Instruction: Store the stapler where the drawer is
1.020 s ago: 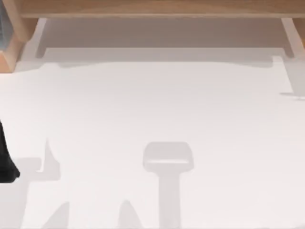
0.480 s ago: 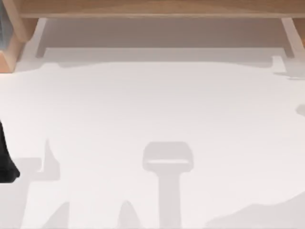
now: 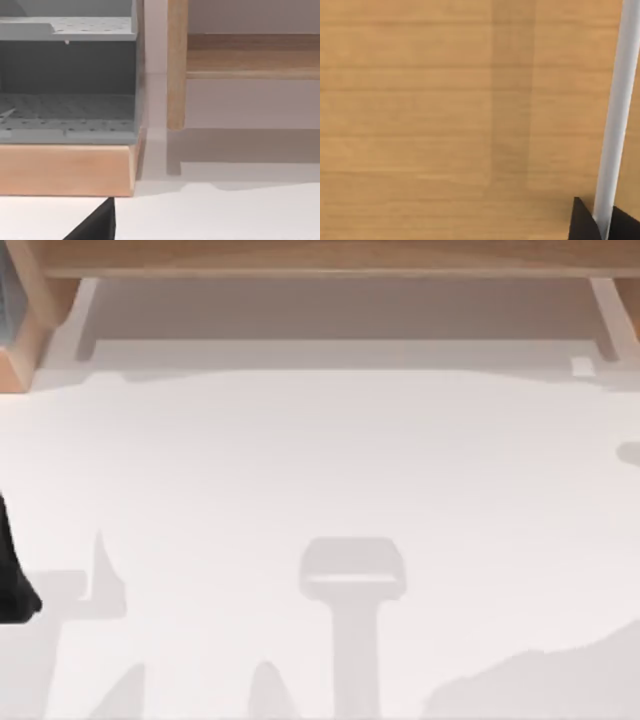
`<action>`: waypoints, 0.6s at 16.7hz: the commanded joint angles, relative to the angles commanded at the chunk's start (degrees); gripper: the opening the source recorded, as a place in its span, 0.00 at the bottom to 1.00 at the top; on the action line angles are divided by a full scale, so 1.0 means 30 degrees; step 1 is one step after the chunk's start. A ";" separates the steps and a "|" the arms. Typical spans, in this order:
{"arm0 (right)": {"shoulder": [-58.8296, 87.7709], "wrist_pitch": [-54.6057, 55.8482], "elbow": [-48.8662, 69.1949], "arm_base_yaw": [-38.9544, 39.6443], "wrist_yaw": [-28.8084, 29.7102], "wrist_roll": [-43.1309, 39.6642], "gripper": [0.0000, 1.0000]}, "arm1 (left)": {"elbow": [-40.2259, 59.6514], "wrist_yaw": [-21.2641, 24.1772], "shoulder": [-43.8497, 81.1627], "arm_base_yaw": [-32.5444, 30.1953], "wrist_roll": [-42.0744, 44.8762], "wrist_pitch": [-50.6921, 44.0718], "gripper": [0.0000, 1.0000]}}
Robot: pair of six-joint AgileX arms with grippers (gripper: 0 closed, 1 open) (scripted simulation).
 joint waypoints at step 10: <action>0.1531 -0.2005 0.3497 0.0785 0.0854 0.0051 0.00 | 0.0000 0.0000 0.0000 0.0000 0.0000 0.0000 1.00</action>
